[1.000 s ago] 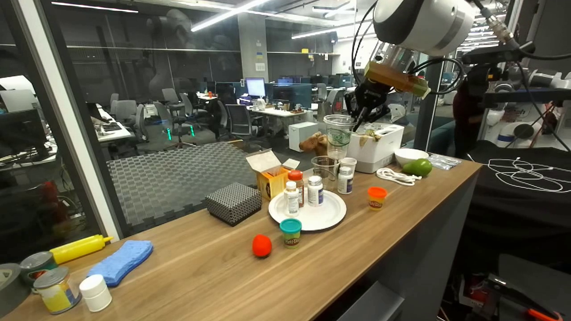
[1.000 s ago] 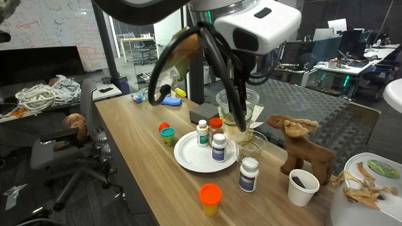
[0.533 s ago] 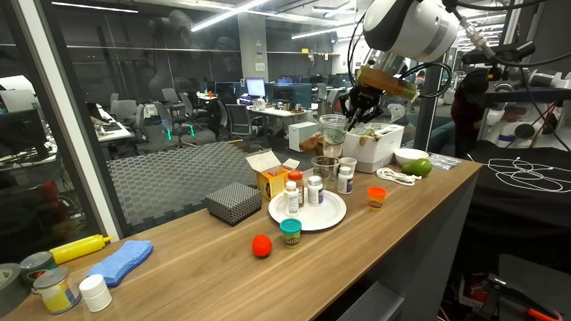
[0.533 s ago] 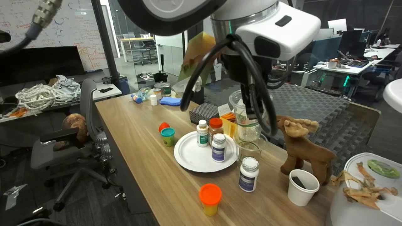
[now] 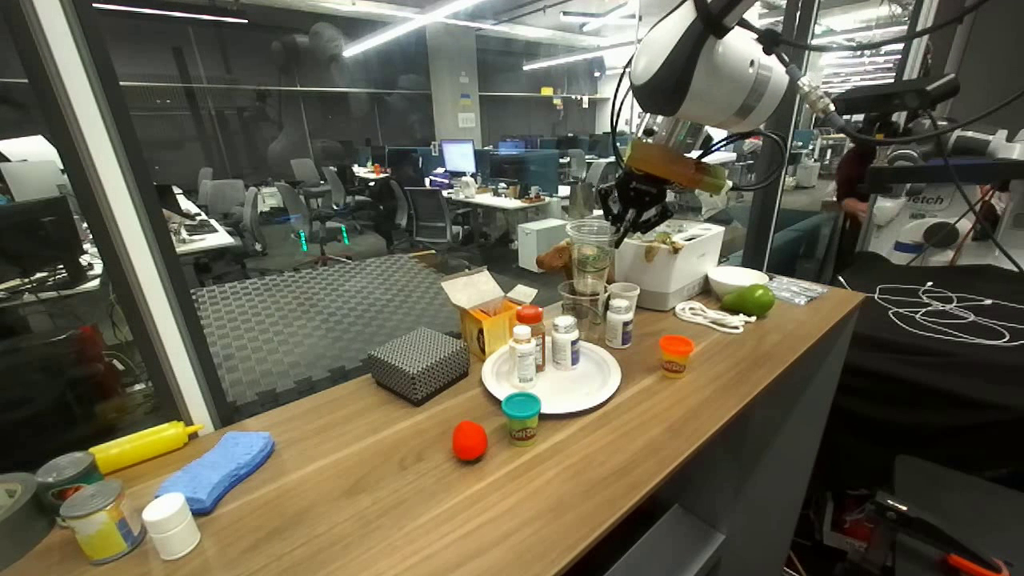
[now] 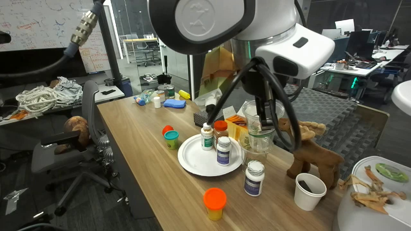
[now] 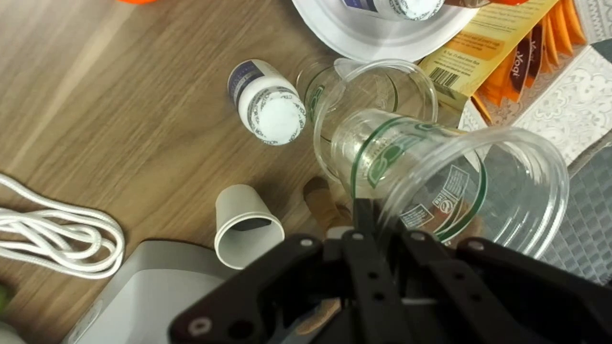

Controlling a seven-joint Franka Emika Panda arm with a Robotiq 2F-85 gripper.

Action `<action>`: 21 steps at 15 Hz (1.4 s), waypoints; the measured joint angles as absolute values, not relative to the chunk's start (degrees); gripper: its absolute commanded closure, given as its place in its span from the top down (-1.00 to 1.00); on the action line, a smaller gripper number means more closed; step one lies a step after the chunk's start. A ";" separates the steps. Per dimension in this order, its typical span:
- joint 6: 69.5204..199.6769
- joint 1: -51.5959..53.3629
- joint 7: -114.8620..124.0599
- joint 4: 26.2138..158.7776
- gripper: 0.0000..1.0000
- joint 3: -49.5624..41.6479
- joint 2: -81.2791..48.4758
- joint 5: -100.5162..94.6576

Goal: Put three bottles on the white plate then stack clear cups together then put the rest of the bottles on the white plate

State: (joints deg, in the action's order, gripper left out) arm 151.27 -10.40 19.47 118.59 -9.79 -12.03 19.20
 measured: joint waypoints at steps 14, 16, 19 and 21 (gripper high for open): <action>152.25 -10.38 17.14 115.71 1.00 -8.34 -14.21 19.25; 150.92 -10.40 13.11 115.82 1.00 -7.84 -13.25 19.23; 144.31 -10.33 6.31 116.93 1.00 -7.14 -10.38 18.12; 139.75 -10.13 2.49 118.94 1.00 -6.90 -7.66 16.66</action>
State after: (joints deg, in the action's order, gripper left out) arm 139.75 -10.13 2.49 118.94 -6.90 -7.66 16.66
